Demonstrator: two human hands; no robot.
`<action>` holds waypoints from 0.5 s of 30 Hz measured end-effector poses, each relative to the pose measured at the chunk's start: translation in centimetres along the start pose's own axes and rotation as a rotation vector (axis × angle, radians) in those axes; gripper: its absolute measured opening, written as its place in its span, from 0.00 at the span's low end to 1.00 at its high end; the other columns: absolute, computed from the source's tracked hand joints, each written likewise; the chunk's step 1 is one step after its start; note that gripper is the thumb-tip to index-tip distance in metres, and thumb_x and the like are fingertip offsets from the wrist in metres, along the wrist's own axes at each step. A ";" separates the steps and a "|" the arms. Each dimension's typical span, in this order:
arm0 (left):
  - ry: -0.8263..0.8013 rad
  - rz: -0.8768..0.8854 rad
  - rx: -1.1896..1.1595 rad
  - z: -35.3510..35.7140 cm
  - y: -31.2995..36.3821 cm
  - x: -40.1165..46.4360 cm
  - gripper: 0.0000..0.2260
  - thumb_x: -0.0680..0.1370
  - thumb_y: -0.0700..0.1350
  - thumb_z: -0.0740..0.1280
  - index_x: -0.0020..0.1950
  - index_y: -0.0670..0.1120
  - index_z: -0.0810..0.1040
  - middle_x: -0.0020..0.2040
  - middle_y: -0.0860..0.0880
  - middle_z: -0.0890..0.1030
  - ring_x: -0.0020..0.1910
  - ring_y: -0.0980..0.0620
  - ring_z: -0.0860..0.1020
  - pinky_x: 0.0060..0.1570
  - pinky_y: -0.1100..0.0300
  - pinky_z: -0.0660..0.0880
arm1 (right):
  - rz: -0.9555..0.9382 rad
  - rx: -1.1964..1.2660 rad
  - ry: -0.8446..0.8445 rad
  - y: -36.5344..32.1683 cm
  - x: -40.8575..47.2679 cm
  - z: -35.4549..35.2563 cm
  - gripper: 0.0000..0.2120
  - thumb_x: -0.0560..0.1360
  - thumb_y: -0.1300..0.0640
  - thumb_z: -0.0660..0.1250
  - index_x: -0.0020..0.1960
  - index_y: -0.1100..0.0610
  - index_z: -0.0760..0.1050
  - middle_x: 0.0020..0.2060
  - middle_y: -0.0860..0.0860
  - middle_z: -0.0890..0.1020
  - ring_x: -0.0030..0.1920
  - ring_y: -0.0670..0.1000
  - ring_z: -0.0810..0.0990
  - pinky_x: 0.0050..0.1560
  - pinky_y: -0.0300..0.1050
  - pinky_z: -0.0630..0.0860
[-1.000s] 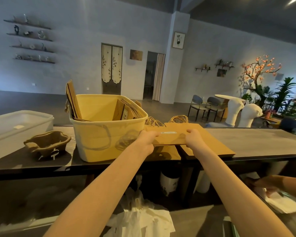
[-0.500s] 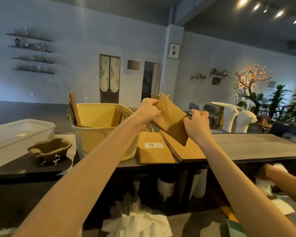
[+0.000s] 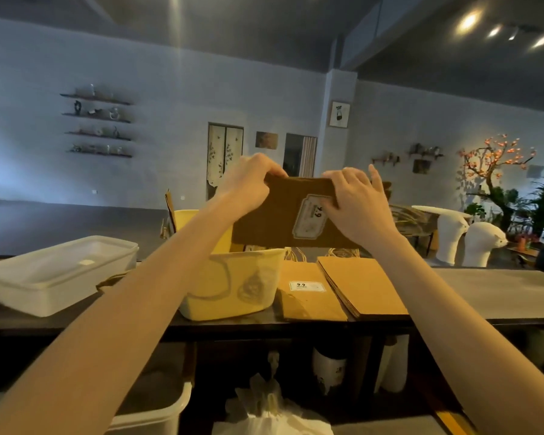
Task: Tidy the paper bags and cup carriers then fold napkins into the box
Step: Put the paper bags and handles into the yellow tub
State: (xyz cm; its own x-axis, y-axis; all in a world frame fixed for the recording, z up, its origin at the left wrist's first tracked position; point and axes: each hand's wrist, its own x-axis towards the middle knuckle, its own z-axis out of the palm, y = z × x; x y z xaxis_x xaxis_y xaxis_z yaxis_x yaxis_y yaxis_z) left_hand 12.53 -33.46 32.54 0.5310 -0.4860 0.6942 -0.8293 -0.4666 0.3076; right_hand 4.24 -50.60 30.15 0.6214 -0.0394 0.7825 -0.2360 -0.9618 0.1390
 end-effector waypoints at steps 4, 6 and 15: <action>0.114 -0.023 -0.001 -0.7 -1.8 0.0 0.13 0.79 0.37 0.60 0.60 0.46 0.78 0.58 0.46 0.79 0.58 0.49 0.75 0.53 0.61 0.68 | -0.018 -0.003 -0.071 0.8 0.4 -0.6 0.13 0.80 0.49 0.58 0.61 0.53 0.72 0.52 0.50 0.80 0.50 0.51 0.76 0.56 0.47 0.69; 0.133 -0.038 -0.044 -0.2 -2.7 -0.2 0.12 0.79 0.37 0.61 0.59 0.46 0.79 0.57 0.46 0.79 0.57 0.49 0.75 0.53 0.63 0.68 | 0.027 0.062 -0.108 1.0 0.7 -1.0 0.11 0.81 0.51 0.58 0.60 0.52 0.73 0.50 0.50 0.80 0.43 0.48 0.73 0.44 0.43 0.68; 0.310 -0.036 -0.011 2.7 -6.5 -0.2 0.20 0.78 0.43 0.64 0.70 0.46 0.68 0.74 0.47 0.63 0.73 0.49 0.61 0.67 0.57 0.64 | 0.188 0.283 -0.132 0.1 2.6 1.2 0.14 0.82 0.50 0.54 0.60 0.52 0.75 0.49 0.50 0.79 0.44 0.49 0.73 0.43 0.43 0.66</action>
State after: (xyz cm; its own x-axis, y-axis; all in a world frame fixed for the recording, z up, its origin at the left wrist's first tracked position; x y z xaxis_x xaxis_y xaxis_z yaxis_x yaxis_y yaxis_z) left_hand 18.30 -32.33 28.67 0.4831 -0.2195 0.8476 -0.8133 -0.4709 0.3417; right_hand 6.75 -51.09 31.44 0.6826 -0.2391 0.6906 -0.1504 -0.9707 -0.1875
